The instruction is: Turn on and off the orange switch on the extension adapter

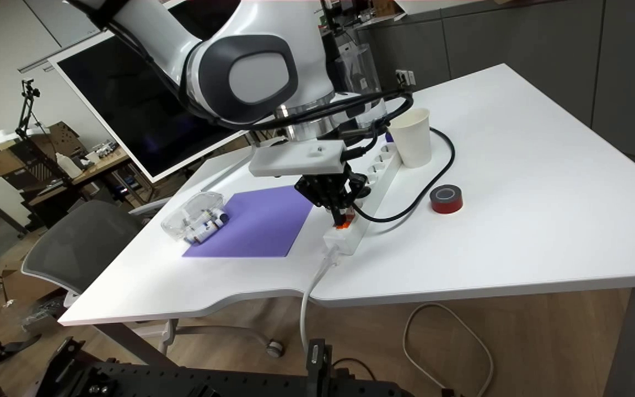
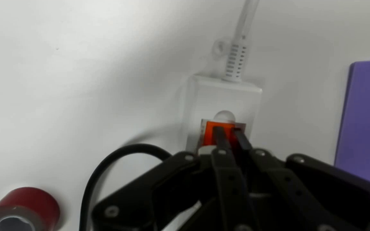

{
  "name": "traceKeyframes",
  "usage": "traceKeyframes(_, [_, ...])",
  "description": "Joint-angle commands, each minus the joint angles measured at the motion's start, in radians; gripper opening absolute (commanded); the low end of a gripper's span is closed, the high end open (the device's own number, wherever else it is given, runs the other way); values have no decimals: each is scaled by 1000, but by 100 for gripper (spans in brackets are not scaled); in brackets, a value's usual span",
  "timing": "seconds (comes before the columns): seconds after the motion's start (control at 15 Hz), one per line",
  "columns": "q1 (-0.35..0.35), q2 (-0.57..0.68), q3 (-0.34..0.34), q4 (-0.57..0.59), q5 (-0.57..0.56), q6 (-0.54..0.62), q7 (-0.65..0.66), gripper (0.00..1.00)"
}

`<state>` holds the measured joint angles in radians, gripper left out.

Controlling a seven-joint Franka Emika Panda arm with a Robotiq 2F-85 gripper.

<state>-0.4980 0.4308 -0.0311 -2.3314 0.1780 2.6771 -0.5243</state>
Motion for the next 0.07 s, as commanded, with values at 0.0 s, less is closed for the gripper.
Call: traceKeyframes(0.0, [74, -87, -37, -75, -54, 35, 61, 41])
